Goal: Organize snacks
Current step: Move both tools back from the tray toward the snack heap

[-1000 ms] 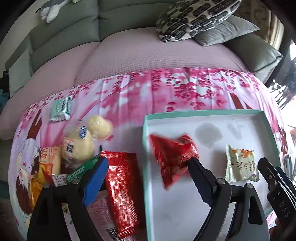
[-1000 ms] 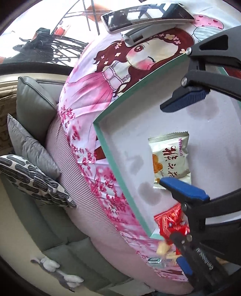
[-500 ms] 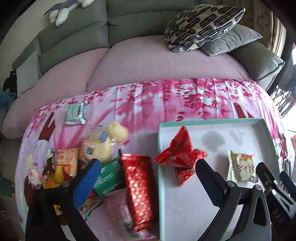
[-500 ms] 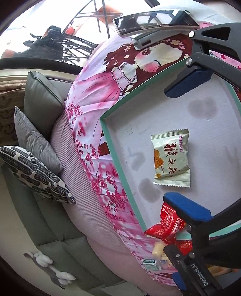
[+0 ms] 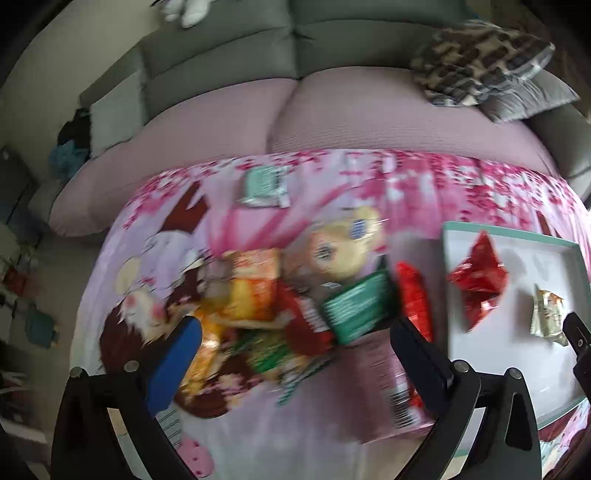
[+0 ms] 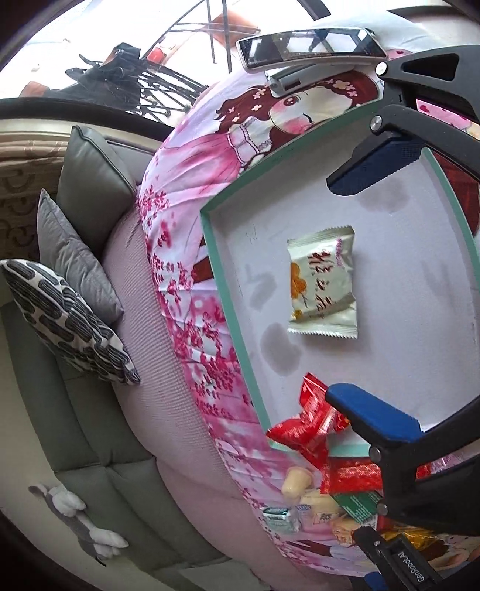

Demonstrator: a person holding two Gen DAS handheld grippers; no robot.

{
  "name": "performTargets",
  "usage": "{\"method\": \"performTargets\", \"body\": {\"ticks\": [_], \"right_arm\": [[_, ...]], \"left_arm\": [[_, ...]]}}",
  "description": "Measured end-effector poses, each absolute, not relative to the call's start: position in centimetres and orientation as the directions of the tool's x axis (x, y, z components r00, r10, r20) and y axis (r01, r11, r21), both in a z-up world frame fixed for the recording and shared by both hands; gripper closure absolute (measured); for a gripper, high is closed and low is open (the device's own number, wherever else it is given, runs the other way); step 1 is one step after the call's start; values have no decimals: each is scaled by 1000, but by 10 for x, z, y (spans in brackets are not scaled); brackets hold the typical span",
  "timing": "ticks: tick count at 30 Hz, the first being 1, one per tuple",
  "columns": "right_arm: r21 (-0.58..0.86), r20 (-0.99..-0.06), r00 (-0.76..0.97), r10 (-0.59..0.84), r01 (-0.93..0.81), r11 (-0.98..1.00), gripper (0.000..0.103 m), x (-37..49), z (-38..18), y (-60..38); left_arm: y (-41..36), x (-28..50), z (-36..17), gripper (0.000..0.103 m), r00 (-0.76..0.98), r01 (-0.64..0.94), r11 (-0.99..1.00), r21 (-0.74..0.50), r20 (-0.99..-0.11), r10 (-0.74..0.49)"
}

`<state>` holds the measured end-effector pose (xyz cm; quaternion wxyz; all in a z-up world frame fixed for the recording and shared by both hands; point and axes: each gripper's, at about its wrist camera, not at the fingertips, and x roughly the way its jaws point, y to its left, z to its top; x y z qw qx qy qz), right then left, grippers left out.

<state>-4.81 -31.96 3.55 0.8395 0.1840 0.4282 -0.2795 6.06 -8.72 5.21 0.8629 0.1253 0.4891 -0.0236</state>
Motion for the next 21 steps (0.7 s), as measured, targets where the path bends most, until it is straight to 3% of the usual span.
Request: {"method": "performTargets", "body": {"ticks": [6, 14, 21], "right_arm": [[126, -888, 422, -183, 606, 786, 0, -41, 20, -292], [47, -871, 449, -202, 483, 874, 0, -23, 34, -226], [79, -868, 488, -91, 317, 945, 0, -5, 33, -158]], "left_arm": [[-33, 57, 45, 1, 483, 68, 986, 151, -870, 100], [32, 57, 43, 1, 455, -70, 993, 98, -883, 119], [75, 60, 45, 1, 452, -151, 988, 34, -886, 100]]}}
